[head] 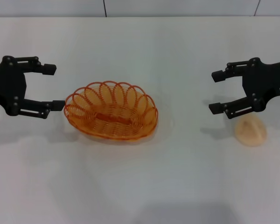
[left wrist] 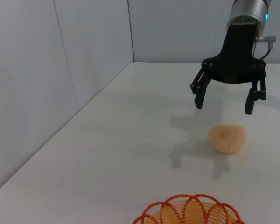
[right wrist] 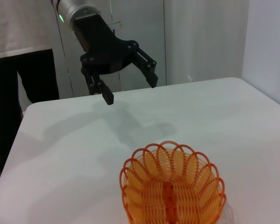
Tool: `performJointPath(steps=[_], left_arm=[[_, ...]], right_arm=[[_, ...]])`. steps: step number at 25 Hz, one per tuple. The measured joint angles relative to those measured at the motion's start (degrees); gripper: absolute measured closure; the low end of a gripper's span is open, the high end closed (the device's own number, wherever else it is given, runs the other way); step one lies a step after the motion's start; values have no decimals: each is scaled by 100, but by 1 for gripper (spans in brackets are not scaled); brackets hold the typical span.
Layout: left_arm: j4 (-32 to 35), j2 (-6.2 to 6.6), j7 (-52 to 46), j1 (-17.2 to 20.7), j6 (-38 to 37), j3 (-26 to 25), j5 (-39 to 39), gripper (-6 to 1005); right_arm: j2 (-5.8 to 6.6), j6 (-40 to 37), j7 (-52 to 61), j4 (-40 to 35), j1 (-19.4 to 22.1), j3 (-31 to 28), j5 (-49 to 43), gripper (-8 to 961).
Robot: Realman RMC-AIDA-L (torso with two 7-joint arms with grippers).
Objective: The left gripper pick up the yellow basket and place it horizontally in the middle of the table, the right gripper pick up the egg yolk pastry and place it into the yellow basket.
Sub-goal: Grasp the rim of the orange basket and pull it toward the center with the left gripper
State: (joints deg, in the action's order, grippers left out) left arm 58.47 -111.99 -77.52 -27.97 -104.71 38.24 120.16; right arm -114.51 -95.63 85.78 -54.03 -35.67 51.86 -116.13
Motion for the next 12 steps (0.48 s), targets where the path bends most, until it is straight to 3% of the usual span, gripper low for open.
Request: performJointPath(steps=[12], left_arm=[[-5,-4,-5,20,-20,-1,0,124]], right_arm=[[-16,3,-10,-2,63,0,-2,96]])
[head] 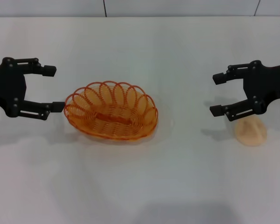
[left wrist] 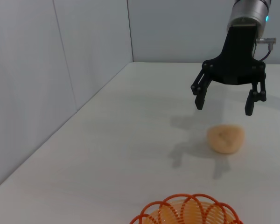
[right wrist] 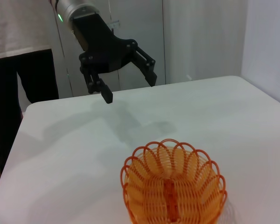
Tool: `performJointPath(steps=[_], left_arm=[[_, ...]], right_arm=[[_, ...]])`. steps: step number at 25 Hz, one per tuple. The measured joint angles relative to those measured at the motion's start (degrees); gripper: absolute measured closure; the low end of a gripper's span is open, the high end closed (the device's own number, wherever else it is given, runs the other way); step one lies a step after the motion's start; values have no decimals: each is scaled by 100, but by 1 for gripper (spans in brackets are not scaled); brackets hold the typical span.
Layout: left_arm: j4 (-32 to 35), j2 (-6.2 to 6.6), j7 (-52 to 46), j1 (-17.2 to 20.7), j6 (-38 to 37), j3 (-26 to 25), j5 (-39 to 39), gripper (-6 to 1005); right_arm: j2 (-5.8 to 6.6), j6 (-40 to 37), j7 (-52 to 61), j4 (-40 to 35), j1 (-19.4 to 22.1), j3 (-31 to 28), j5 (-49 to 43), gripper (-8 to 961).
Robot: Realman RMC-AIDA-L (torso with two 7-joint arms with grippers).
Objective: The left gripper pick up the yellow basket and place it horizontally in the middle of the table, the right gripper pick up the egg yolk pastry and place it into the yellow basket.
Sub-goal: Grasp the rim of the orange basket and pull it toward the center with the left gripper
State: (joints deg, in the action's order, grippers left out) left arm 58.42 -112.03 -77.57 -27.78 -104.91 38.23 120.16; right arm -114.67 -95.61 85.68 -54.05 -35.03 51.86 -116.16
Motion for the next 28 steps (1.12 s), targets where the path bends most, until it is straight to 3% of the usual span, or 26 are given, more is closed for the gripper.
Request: performJointPath(steps=[19,28], left_arm=[[57,-20,-226,-7,-8,9,-3,124],[810,9,-2129,-174,5,10,446,125]], right_arm=[[-11,-10,-13,-52,49,-11,6,96],[13,25,-49,-62,34,-29,-4,97]])
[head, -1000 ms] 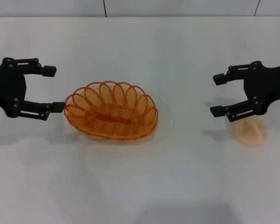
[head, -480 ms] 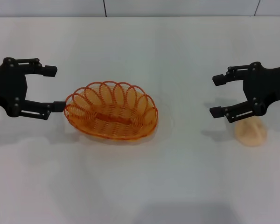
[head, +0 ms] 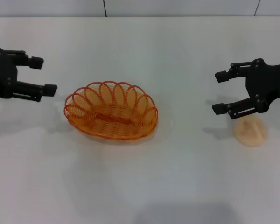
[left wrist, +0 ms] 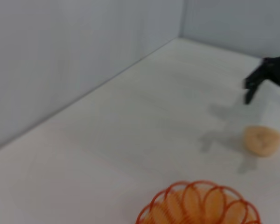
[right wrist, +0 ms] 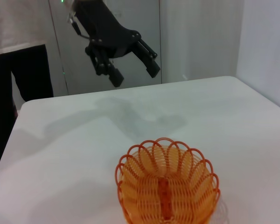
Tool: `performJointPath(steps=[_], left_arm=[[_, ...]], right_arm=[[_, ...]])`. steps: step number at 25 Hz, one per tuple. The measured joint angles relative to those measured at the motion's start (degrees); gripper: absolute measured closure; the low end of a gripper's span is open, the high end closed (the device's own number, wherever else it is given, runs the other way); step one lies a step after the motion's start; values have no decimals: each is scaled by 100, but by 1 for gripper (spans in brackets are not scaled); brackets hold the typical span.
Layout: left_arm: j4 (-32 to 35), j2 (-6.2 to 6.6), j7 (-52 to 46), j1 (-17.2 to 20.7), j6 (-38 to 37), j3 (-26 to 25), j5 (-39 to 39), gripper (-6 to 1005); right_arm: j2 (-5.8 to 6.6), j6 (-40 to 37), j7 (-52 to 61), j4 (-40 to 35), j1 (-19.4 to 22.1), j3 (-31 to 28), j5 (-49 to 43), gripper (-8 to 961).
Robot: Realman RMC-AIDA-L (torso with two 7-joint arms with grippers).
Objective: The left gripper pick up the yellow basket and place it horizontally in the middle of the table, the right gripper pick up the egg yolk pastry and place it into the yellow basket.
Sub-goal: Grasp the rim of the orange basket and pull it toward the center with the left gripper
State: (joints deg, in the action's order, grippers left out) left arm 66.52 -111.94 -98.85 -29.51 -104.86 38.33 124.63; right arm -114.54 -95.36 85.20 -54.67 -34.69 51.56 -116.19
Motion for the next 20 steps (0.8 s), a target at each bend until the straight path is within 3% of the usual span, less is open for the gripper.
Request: performJointPath(steps=[11,17,20], left_arm=[[127,9,-2914,-720,187,69,1609,124],[-88,-25,-3781,-927,525,918,2115,125],[-474,-78,-3993,-1049,833,1041,2123,125]], right_arm=[[-26,113,-236,0,-19,26,-31,97],[-33,115,-258,0,-20,30,-34,97],[-33,114,-282,-5,-20,29,-35,97]])
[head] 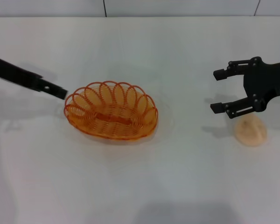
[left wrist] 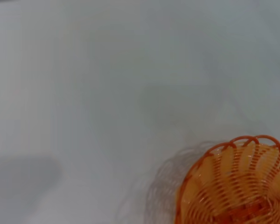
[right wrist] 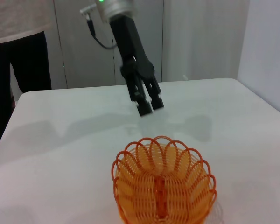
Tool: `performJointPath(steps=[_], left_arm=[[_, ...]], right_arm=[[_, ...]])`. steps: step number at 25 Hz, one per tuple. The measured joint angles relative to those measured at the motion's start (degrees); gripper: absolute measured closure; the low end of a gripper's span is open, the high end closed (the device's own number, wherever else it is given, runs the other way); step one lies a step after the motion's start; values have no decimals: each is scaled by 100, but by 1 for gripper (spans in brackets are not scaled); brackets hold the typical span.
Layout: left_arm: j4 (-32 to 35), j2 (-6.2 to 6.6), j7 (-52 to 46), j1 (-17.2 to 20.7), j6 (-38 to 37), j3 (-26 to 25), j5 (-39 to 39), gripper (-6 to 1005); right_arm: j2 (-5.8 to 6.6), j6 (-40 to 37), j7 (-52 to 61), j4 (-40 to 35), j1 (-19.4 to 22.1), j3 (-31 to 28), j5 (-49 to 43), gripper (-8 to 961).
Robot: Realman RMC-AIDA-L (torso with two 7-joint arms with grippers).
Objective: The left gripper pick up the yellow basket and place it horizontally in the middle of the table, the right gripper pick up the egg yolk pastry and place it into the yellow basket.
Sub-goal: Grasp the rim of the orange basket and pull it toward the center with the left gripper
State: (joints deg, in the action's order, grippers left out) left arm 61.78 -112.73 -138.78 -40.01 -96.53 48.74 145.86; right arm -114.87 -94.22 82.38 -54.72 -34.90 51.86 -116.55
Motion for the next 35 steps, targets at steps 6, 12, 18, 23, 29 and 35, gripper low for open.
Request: performJointPath(steps=[6,12,18,23,29,35], left_arm=[[-739,-62,-96,-186,423,12,58,124],[-1044,-106,-200,-207,765,16,138,124],[-1195,-219,-182,-207,989,19,144,125],[-1349,-283,-177,-211,1152,22,145,125],[-1384,-305,-202,-218,1270,30,152,148],[-1447,-346,-170,-218,1427,45,150,281]], right_arm=[[-6,-4,-86,-4,0,9,0,97],[-9,-1,-140,3,0,8,-3,97],[-12,0,-173,26,0,13,-6,96],[-12,1,-207,23,4,17,-8,96],[-10,0,-265,21,41,17,-9,96],[-15,0,-311,49,52,18,-9,96]])
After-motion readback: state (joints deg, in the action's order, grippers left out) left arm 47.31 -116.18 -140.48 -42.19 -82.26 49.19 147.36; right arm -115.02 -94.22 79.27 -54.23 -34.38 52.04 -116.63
